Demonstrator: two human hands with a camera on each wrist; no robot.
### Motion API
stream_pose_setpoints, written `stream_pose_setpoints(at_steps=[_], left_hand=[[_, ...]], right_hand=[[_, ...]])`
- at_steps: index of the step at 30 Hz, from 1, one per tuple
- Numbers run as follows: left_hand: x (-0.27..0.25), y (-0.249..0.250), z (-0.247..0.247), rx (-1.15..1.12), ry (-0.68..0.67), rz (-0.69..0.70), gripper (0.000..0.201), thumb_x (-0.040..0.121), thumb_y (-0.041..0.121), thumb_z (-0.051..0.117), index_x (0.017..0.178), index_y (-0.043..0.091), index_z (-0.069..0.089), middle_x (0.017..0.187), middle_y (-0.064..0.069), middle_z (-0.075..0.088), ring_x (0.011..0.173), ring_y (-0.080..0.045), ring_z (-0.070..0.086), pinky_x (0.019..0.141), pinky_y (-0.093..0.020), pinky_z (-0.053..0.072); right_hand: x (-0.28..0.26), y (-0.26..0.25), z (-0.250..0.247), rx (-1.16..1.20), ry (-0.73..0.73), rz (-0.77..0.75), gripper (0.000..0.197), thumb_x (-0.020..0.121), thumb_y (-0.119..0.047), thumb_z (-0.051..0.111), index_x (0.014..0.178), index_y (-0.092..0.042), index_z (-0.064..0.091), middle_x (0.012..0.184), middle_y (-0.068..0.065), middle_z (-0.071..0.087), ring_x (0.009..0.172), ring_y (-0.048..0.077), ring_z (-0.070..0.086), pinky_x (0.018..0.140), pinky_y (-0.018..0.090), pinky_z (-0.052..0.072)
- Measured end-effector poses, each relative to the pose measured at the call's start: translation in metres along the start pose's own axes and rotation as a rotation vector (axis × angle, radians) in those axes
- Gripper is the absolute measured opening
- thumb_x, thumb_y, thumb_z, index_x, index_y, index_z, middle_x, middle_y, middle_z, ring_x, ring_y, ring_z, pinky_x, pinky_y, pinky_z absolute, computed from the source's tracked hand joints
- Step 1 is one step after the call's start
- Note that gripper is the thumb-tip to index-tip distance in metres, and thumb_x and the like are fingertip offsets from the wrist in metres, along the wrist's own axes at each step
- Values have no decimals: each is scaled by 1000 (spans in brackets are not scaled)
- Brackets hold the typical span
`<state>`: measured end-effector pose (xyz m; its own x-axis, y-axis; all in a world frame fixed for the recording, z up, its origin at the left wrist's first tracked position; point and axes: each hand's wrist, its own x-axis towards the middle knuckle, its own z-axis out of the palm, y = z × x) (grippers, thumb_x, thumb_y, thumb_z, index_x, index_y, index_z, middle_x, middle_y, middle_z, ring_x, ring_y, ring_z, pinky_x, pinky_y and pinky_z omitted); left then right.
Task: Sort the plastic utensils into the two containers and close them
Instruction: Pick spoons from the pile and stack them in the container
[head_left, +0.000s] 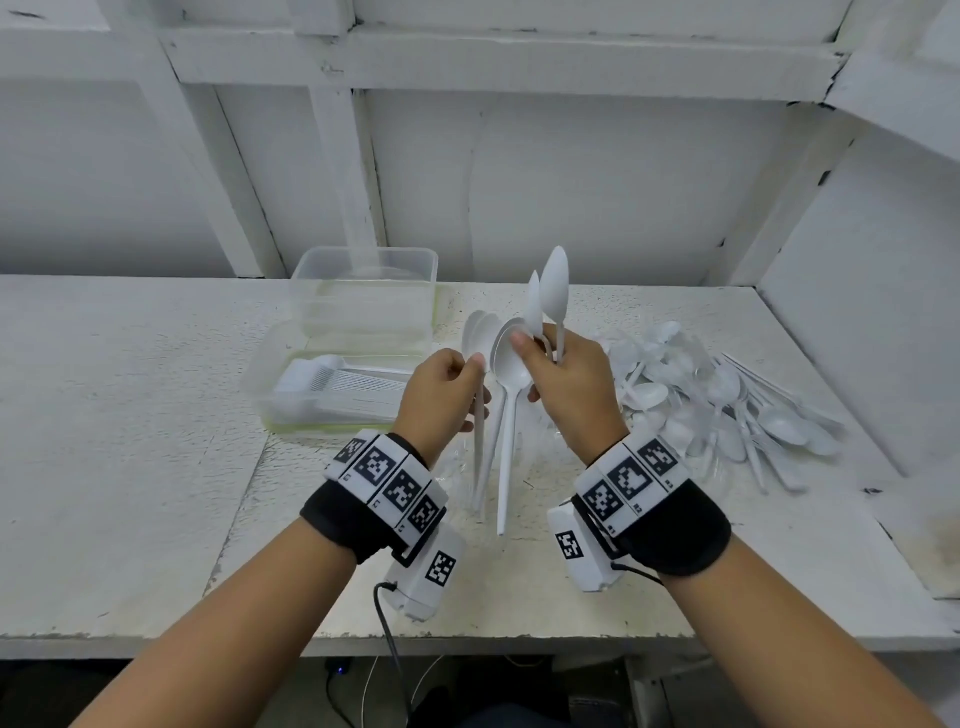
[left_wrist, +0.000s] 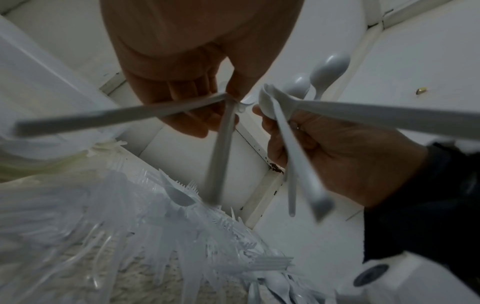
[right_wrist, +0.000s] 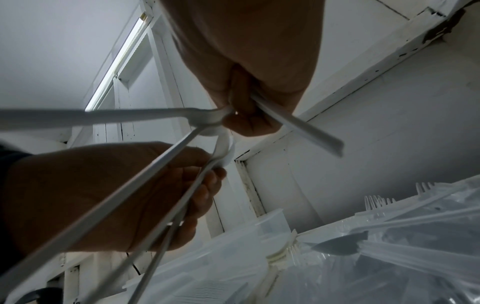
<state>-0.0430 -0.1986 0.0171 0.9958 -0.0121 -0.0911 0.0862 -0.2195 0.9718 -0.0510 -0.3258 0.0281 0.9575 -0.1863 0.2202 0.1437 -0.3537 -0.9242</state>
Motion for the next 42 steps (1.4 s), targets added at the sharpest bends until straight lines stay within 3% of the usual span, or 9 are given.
stream_pose_setpoints(at_steps=[7,12,18,22,26,28,32,36,42], left_hand=[[-4,-2,2,29,0,112,22,94,30,50,94,11,61,62,2,56,51,-6,52,52,-23,45],[-8,7,2,-213,-148,-88,22,97,27,44,103,7,49,75,0,60,52,-3,62,54,-20,54],[-7,9,0,-372,-241,-178,21,97,23,46,111,8,46,92,-11,65,66,-16,65,58,-27,54],[-7,7,1,-342,-271,-153,30,101,30,33,120,13,48,89,-5,63,66,-12,63,59,-24,52],[-4,2,6,-279,-271,-128,46,101,42,25,121,10,51,91,-9,64,77,-20,62,77,-36,53],[-2,4,8,-271,-279,-151,50,100,45,23,114,8,54,85,-8,62,70,-18,59,70,-33,53],[1,8,8,-312,-333,-200,47,101,42,26,104,8,57,72,-6,58,61,-17,58,58,-27,50],[2,8,2,-321,-397,-209,40,102,33,27,110,5,55,79,-8,61,68,-20,61,67,-31,50],[4,5,-1,-435,-277,-248,32,103,23,26,111,3,50,85,-11,63,78,-25,66,71,-35,56]], right_hand=[[3,3,5,-26,17,22,30,93,-29,54,91,0,63,80,12,62,56,10,54,48,12,45],[6,6,8,-83,39,24,35,93,-32,54,90,1,62,86,17,63,76,28,61,70,42,55],[7,4,7,-37,7,18,15,93,-28,55,88,-13,56,81,7,56,65,10,52,45,8,41],[4,2,7,34,8,23,19,93,-26,54,101,-10,61,74,-4,54,60,5,50,43,7,38],[5,6,10,32,15,6,25,94,-25,54,113,-11,63,87,11,60,68,11,55,45,8,40],[7,8,11,-11,11,12,26,94,-26,54,113,-11,63,93,13,62,79,16,58,53,9,43],[10,9,11,-45,-12,-4,15,92,-26,56,94,-13,64,92,10,64,80,14,58,56,5,42],[13,12,7,-77,-43,-5,14,92,-25,57,80,-17,58,84,6,62,70,9,55,56,6,40],[15,8,2,-47,-67,-14,23,93,-23,56,70,-20,55,70,0,55,60,6,49,49,5,38]])
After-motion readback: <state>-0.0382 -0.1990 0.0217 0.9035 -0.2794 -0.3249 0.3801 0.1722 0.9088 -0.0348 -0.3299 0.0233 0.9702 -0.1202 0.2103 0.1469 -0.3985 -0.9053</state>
